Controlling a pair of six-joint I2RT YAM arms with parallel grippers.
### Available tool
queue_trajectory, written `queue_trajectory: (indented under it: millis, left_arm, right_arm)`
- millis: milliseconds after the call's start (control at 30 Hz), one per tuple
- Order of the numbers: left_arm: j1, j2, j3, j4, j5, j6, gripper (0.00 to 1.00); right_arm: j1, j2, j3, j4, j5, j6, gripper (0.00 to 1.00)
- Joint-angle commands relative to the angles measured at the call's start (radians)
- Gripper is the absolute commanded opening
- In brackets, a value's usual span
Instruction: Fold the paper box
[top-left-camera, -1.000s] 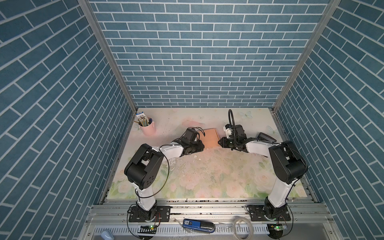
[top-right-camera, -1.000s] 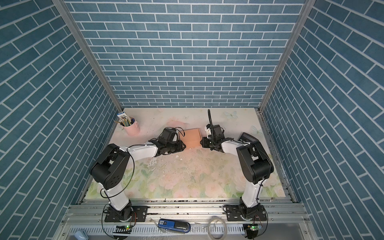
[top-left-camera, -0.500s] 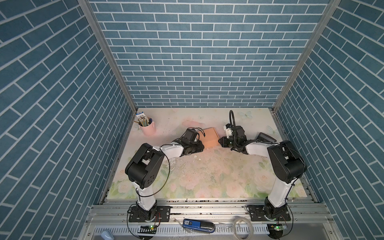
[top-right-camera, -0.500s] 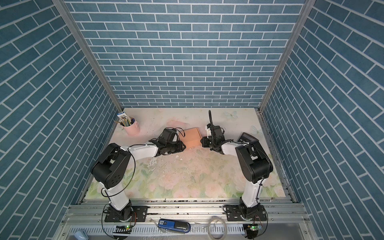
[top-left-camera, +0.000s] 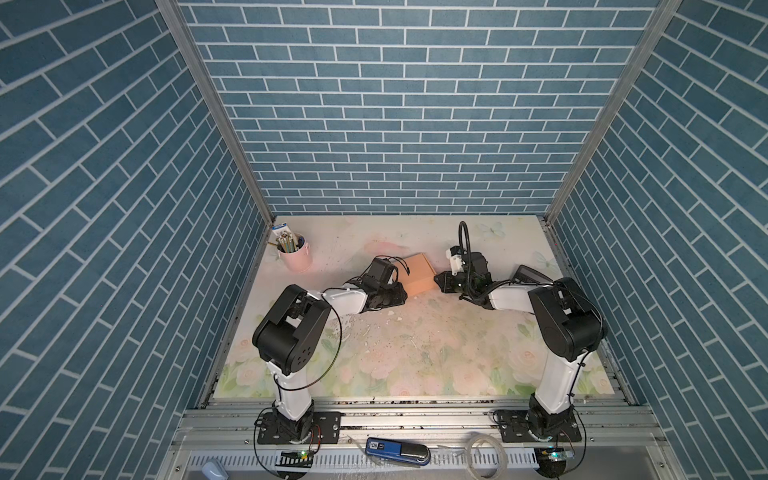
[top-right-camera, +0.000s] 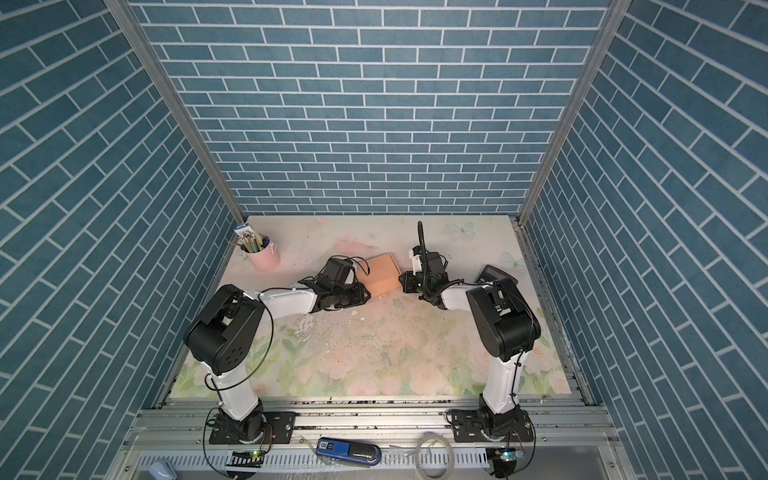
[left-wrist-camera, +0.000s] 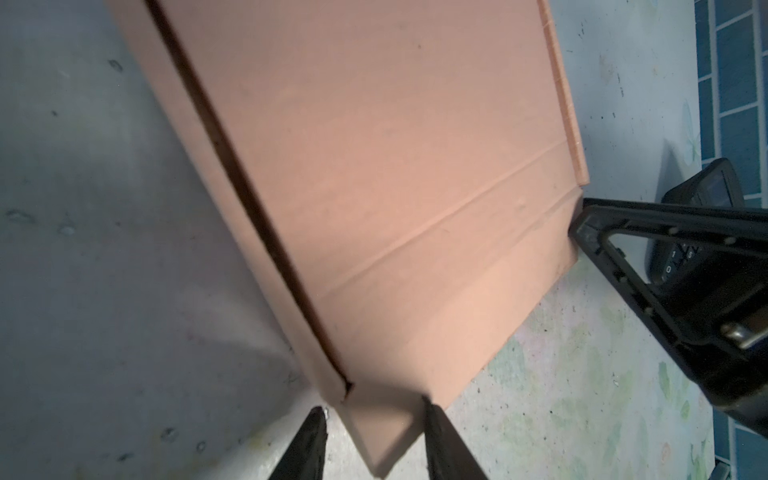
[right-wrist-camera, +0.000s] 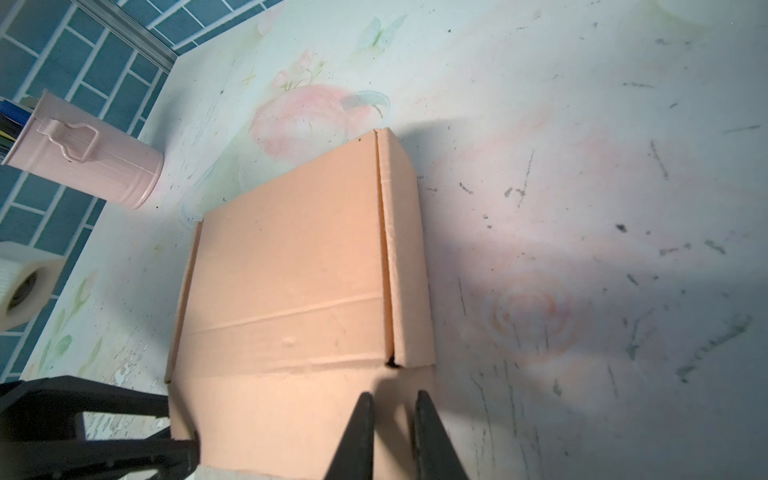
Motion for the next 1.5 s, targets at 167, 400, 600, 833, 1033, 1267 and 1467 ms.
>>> queue_trajectory:
  millis: [167, 400, 600, 833, 1033, 1267, 1467]
  left_arm:
    - [0.019, 0.017, 0.017, -0.016, 0.002, 0.020, 0.42]
    - [0.022, 0.016, 0.019, -0.021, -0.002, 0.027, 0.42]
    - [0.026, 0.014, 0.025, -0.025, -0.001, 0.029, 0.42]
    - [0.029, 0.016, 0.027, -0.026, 0.000, 0.035, 0.42]
    - [0.031, 0.019, 0.025, -0.023, 0.002, 0.034, 0.42]
    - [0.032, 0.025, 0.034, -0.028, 0.003, 0.035, 0.42]
    - [0.033, 0.034, 0.045, -0.034, 0.005, 0.038, 0.42]
  right_arm:
    - [0.002, 0.006, -0.043, 0.079, 0.000, 0.002, 0.19]
    - [0.000, -0.061, -0.089, 0.117, 0.005, 0.000, 0.26]
    - [0.001, -0.100, -0.104, 0.100, 0.000, 0.001, 0.30]
    - [0.001, -0.108, -0.114, 0.078, -0.009, -0.002, 0.30]
    - [0.001, -0.083, -0.111, 0.069, -0.025, -0.002, 0.27]
    - [0.001, -0.035, -0.090, 0.069, -0.029, -0.001, 0.23]
    - [0.001, 0.012, -0.063, 0.073, -0.027, -0.001, 0.20]
